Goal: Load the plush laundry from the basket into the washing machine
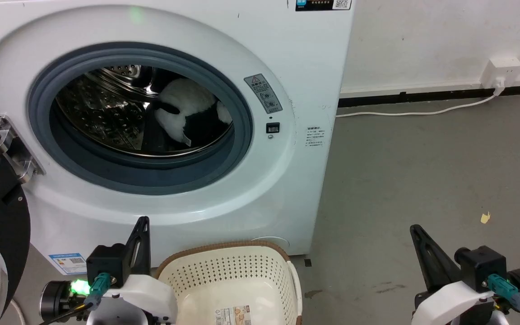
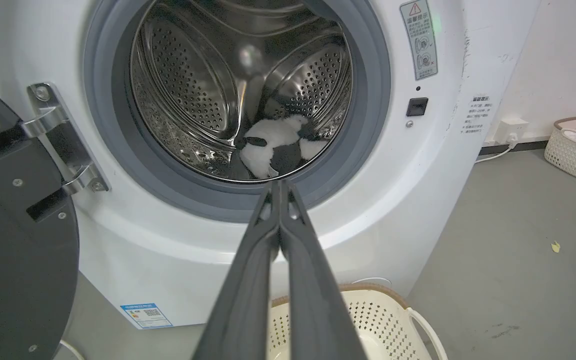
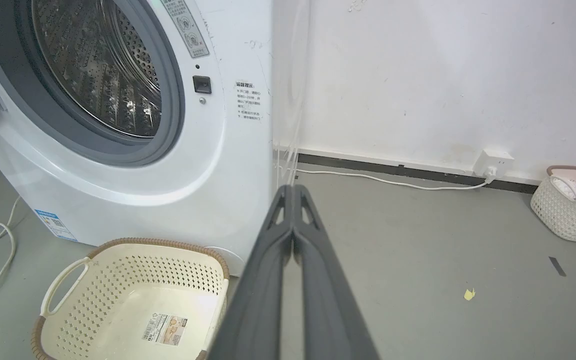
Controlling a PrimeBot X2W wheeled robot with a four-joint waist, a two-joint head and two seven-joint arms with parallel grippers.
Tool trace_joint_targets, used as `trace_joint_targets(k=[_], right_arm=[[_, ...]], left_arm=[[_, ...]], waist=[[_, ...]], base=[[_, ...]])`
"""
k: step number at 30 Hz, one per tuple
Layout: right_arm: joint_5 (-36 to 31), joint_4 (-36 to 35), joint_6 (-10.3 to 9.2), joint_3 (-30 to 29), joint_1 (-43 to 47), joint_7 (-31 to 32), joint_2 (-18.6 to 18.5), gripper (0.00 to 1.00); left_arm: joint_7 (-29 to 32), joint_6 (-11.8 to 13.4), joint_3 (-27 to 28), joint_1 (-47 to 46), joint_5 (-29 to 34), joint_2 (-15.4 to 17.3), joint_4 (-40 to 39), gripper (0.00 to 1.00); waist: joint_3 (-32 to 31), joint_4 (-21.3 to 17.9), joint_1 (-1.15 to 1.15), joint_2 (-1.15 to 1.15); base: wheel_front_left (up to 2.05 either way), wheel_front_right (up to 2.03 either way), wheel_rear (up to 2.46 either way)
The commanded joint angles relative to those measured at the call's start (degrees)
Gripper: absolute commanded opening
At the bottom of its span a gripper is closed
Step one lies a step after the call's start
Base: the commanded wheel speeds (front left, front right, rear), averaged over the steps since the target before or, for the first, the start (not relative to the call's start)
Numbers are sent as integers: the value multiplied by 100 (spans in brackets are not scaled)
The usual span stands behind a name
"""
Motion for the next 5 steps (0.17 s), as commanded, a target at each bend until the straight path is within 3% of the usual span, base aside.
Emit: trace_joint_targets(k=[1, 5], right_arm=[[-43, -26, -5, 2, -68, 7, 11, 0], [-43, -26, -5, 2, -68, 7, 11, 0]], left_arm=[[2, -25, 14, 108, 15, -1, -26, 0], [2, -25, 14, 108, 15, -1, -26, 0]], waist=[[0, 0, 0, 0], [0, 0, 0, 0]], base=[[0, 0, 0], [0, 0, 0]])
